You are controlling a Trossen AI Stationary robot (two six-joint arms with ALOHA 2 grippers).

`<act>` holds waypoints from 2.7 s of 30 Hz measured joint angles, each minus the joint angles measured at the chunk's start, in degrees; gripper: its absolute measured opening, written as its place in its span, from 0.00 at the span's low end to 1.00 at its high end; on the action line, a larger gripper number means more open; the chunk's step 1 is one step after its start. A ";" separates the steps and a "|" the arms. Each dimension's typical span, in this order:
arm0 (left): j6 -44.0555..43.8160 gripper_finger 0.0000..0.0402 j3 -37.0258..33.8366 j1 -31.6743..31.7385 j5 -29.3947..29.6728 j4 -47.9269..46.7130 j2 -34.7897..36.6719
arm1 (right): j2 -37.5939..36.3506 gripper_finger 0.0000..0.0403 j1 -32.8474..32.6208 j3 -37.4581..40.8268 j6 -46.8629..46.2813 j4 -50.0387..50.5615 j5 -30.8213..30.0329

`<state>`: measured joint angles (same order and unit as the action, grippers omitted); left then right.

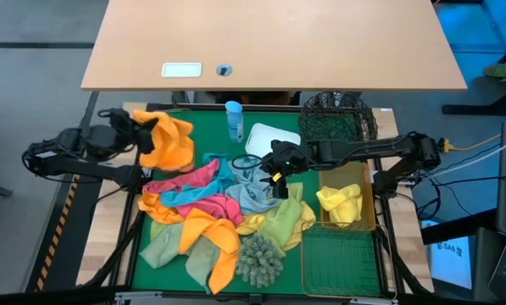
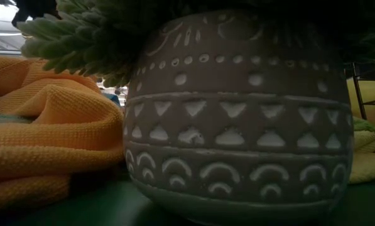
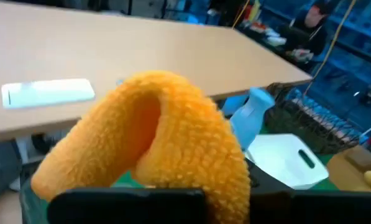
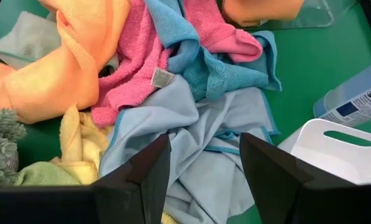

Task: Sort microfiber towel by color & place in baskets
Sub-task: Put the orange microfiber towel into the transparent bin

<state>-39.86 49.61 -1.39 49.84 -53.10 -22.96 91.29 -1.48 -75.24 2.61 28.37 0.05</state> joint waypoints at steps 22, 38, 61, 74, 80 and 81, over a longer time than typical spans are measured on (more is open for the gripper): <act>8.15 0.01 -1.49 -0.01 8.44 16.43 -0.72 | 0.00 0.48 0.00 0.00 0.24 -1.98 0.00; -17.06 0.01 -1.56 0.00 -7.55 -8.58 -8.36 | 0.00 0.48 0.00 0.00 0.28 -1.35 0.00; -17.78 0.01 -1.56 -0.02 -15.25 -18.95 -37.63 | 0.00 0.48 -0.02 -0.02 0.28 -1.26 1.07; -13.57 0.10 -1.56 0.00 -16.98 -18.95 -45.27 | 0.00 0.48 -0.02 -0.02 0.27 -1.26 1.07; -13.62 0.22 -1.56 0.47 -20.85 -20.28 -43.73 | 0.00 0.48 -0.02 -0.02 0.28 -1.26 1.07; -13.67 0.24 -1.56 0.83 -21.64 -20.64 -43.49 | 0.00 0.48 -0.02 -0.02 0.26 -1.25 1.07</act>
<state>-53.53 48.05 -0.56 28.20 -73.73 -66.45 91.29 -1.50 -75.26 2.87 27.12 1.13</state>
